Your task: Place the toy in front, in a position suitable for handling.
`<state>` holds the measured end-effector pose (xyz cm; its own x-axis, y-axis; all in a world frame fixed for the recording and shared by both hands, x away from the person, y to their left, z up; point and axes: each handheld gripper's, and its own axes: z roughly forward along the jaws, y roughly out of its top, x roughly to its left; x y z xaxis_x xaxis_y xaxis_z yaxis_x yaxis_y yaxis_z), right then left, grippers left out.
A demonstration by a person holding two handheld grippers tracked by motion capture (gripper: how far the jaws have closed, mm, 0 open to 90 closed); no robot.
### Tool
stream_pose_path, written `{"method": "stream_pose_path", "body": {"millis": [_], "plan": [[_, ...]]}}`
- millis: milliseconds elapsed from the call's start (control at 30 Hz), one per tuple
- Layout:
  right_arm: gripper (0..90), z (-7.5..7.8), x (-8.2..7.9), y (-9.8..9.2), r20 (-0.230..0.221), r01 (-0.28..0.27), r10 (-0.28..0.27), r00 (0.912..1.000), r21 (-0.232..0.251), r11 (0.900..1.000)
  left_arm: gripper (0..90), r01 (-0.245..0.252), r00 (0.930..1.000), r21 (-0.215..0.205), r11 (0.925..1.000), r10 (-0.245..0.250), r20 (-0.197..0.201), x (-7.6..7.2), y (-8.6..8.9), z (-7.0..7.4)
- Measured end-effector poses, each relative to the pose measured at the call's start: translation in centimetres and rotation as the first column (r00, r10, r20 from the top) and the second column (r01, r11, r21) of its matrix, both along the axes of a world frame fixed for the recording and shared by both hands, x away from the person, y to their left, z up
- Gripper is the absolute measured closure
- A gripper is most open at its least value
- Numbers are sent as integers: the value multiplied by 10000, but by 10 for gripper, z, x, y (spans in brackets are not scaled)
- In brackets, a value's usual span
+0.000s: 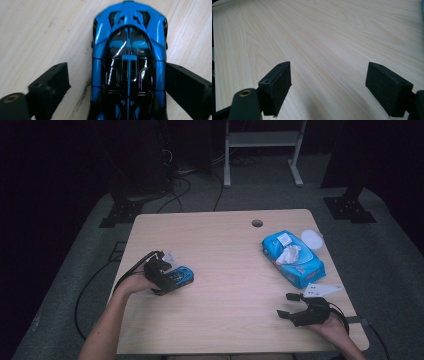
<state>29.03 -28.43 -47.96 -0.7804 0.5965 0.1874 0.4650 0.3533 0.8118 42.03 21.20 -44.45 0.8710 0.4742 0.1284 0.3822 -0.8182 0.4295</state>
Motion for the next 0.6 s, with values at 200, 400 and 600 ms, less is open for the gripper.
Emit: {"method": "stream_pose_path", "body": {"millis": [200, 400, 600], "plan": [[198, -1, 0, 0, -26, -8, 8, 10000, 23, 10000, 119, -16, 9994, 43, 10000, 17, -355, 3, -1, -4], [198, 0, 0, 0, -48, 8, -7, 10000, 89, 10000, 148, -33, 9959, 103, 9999, 42, -902, 8, -3, -4], [198, 0, 0, 0, -52, -11, 12, 10000, 126, 9999, 224, 161, 9917, -92, 9998, -171, -1273, 9, -2, -6]]}}
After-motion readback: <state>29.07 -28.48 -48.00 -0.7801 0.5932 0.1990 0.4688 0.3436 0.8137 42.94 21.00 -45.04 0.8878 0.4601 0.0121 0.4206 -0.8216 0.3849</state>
